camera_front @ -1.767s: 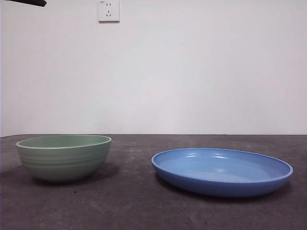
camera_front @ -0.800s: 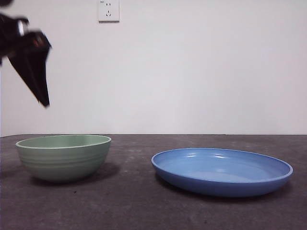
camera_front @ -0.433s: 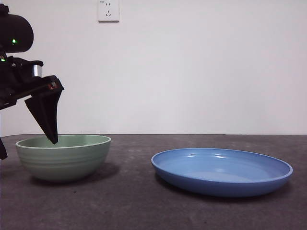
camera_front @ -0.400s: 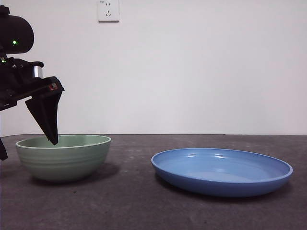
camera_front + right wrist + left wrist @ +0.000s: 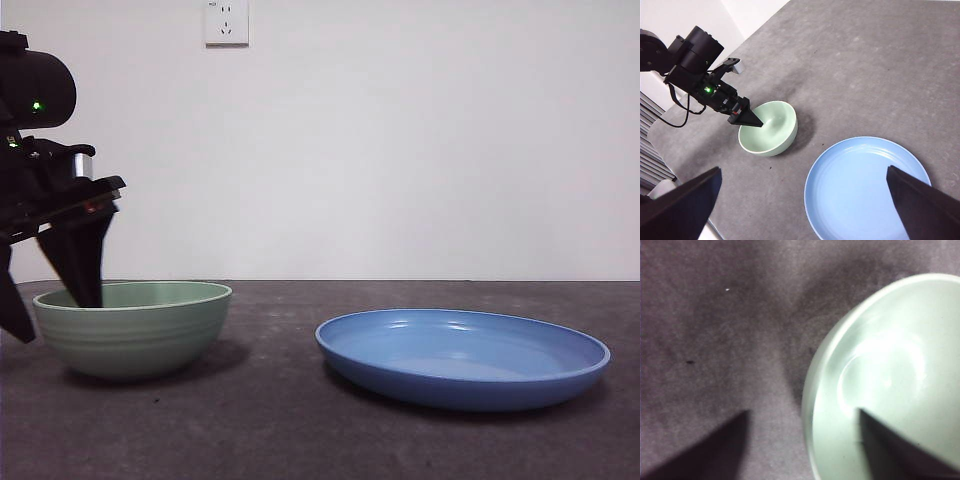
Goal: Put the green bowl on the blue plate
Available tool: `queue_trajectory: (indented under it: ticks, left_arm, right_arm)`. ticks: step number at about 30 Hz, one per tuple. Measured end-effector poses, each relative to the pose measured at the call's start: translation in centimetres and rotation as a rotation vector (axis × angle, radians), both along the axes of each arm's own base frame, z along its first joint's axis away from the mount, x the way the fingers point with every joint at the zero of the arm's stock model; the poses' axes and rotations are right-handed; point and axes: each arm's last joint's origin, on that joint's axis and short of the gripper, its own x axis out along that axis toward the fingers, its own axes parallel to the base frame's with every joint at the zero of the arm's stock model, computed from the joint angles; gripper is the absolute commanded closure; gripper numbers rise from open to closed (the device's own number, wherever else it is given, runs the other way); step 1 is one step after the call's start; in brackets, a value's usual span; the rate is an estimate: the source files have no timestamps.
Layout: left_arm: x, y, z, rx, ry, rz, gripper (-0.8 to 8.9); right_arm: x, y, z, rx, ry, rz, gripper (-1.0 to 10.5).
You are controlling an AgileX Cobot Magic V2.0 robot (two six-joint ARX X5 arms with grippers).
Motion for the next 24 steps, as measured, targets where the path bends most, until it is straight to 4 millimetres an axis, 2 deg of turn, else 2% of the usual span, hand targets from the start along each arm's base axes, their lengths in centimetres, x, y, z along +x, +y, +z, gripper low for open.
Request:
queue_trajectory:
  ticks: [9, 20, 24]
  left_arm:
    - [0.0, 0.0, 0.0, 0.000, 0.000, 0.000, 7.96]
    - [0.0, 0.0, 0.1, 0.001, 0.003, 0.001, 7.98]
    - [0.3, -0.5, 1.4, 0.001, 0.012, 0.001, 7.97]
  right_arm:
    - [0.0, 0.0, 0.0, 0.000, 0.000, 0.000, 3.3]
    - [0.0, 0.0, 0.0, 0.000, 0.000, 0.000, 3.3]
    - [0.0, 0.0, 0.0, 0.000, 0.000, 0.000, 3.3]
